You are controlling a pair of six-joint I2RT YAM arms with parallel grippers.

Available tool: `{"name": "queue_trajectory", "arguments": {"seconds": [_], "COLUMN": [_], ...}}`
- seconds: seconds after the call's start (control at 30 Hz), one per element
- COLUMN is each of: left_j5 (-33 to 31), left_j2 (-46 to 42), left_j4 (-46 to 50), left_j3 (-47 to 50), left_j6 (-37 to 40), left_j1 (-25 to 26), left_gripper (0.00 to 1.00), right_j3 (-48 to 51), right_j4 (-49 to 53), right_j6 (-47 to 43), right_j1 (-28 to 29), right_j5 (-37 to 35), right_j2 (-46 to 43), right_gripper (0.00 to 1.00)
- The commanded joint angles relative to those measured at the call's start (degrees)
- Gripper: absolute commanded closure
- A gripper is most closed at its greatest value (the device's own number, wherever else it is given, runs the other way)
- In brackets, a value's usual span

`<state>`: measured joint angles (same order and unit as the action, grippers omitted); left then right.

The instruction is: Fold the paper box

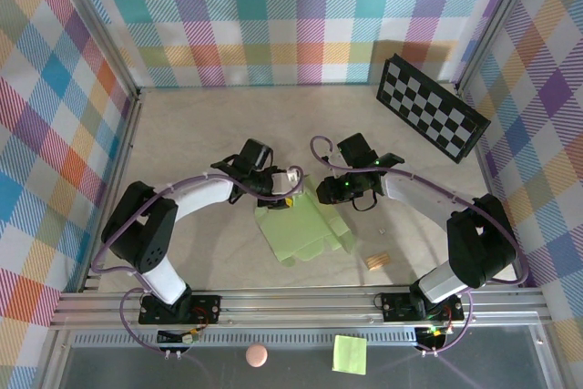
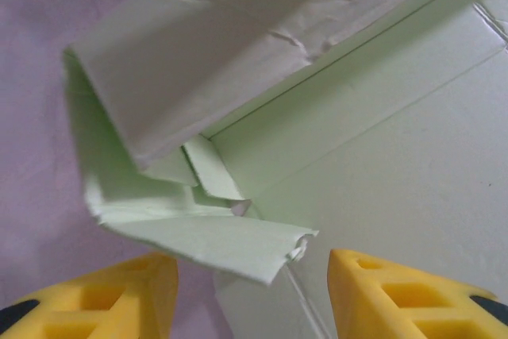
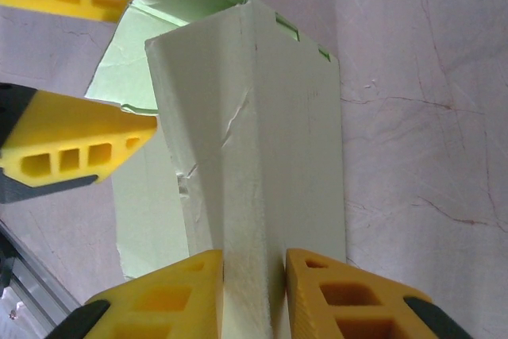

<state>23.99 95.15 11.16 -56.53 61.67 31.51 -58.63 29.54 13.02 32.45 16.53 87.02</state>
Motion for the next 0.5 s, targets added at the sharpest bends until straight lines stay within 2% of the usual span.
{"name": "queue_trajectory", "arguments": {"seconds": [0.0, 0.27, 0.47], "left_j5": [0.8, 1.4, 5.5], "left_j2": [-1.0, 5.3, 7.4], "left_j4": [0.5, -0.7, -3.3], "left_j3": [-0.4, -4.0, -5.6], "left_j6": [2.6, 4.1, 1.2], "left_j1": [-1.4, -2.5, -2.5], "left_gripper": [0.47, 0.47, 0.46], "right_j3": [-0.8, -0.9, -1.0], "right_j4": [2.1, 2.2, 1.9], "right_j6": [-1.1, -1.4, -1.7], "right_j1": [-0.1, -0.1, -0.1], "right_j5": [-1.1, -1.1, -0.1], "right_j2": [0.5, 0.3, 0.6], "right_gripper": [0.74, 0.74, 0.74]}}
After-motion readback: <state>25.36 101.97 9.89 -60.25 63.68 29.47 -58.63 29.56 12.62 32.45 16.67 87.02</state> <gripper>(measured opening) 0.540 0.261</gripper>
